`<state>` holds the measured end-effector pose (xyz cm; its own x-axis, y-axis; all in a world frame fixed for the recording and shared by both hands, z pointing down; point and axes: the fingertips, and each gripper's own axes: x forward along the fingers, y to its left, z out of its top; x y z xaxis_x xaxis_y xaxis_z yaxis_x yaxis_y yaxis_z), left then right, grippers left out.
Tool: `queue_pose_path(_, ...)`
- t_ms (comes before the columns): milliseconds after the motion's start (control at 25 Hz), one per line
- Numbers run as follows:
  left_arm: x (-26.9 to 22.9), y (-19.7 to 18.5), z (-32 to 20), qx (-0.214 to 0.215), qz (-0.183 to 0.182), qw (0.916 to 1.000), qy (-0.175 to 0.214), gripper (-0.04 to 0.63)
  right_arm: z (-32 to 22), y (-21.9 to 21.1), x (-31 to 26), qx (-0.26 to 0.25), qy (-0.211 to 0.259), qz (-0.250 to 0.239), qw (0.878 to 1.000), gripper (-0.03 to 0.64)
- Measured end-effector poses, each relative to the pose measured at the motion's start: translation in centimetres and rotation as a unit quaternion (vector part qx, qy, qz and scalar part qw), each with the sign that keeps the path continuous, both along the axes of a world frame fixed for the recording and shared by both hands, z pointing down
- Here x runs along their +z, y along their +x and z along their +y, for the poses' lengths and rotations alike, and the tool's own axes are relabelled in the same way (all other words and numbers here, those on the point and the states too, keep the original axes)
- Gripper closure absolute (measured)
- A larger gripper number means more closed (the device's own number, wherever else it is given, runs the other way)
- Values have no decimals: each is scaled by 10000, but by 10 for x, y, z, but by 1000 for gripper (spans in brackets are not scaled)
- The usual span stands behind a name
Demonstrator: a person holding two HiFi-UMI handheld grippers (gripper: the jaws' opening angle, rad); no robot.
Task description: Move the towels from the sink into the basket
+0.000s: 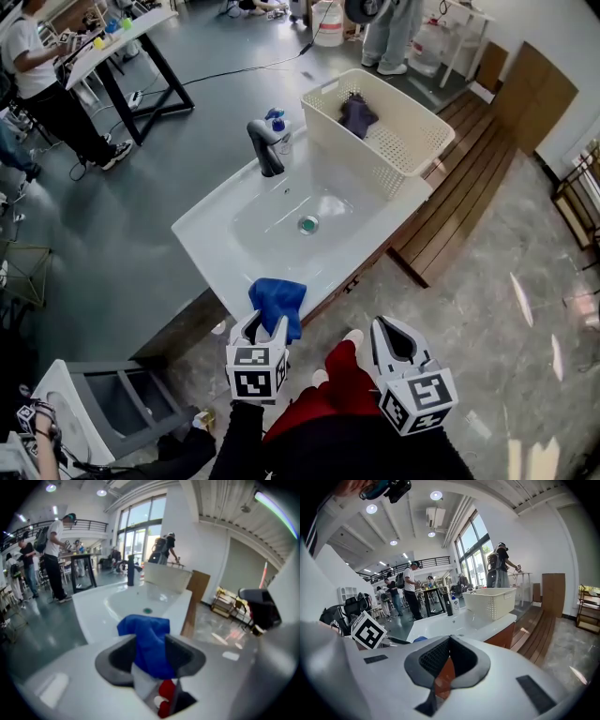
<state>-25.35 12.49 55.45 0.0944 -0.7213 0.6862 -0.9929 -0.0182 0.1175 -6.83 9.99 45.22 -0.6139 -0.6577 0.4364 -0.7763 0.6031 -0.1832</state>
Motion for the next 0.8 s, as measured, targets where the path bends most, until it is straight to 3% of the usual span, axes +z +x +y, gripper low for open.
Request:
queue_pose_path(480, 20, 5, -13, -3, 53, 9982, -589, 428, -31, -8, 6, -121, -84, -12, 9999, 609)
queue_pose_path(800, 21, 5, -20, 62, 134, 9965, -827, 491, -49, -17, 13, -315, -190, -4, 9993, 609)
